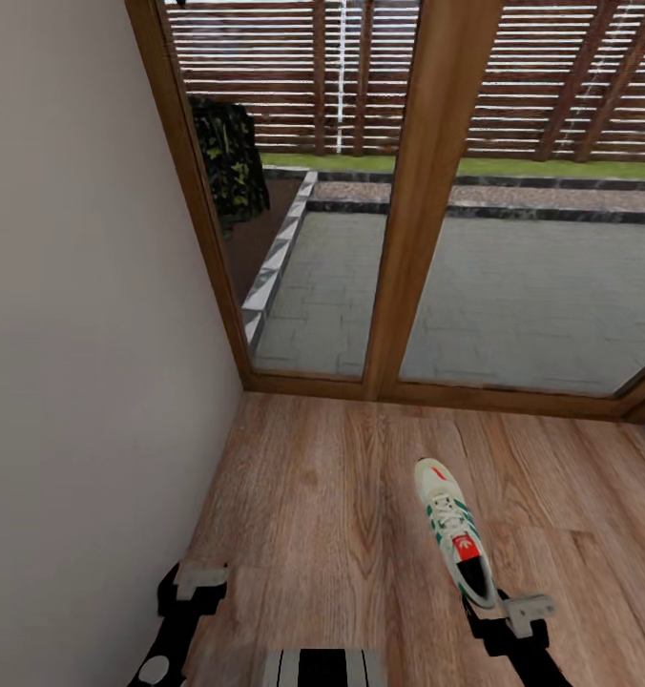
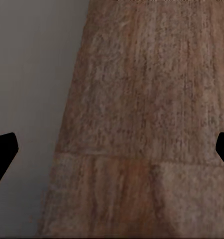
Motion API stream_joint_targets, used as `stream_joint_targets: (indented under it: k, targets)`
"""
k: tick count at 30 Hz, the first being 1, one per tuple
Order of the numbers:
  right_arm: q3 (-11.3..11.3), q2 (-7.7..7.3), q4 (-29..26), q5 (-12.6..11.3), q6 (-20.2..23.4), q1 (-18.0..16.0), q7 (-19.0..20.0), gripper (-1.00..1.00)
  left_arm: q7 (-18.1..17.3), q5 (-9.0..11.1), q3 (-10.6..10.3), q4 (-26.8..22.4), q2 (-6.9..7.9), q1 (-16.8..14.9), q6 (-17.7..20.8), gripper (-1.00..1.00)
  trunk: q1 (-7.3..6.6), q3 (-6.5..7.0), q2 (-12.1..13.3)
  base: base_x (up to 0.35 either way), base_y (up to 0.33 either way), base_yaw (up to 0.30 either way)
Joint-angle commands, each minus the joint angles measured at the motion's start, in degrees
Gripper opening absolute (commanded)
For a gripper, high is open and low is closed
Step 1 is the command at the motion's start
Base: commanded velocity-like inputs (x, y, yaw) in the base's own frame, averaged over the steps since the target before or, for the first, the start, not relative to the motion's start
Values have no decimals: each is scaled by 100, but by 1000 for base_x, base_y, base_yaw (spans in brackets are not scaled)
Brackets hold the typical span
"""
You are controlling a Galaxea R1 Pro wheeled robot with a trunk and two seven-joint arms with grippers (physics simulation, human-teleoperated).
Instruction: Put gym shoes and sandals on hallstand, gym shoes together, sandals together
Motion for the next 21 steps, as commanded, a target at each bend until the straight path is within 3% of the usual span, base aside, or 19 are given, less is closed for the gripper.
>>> stream_joint_targets:
  k: [1, 16, 21]
  targets:
    - [-85, 7, -5, 44, -39, -5, 37, -100, 51, 42, -34, 12, 8, 19, -65, 100, -1, -3, -1, 0, 0, 0]
    - [-333, -1, 30, 60, -56, -4, 38, -100, 60, 105, -1, 331, -31, 79, -180, 100, -1, -2, -1, 0, 0, 0]
    - [-370, -37, 276, 55, -74, -4, 45, -100, 48, 102, -4, 350, -41, 80, -181, 100, -1, -2, -1, 0, 0, 0]
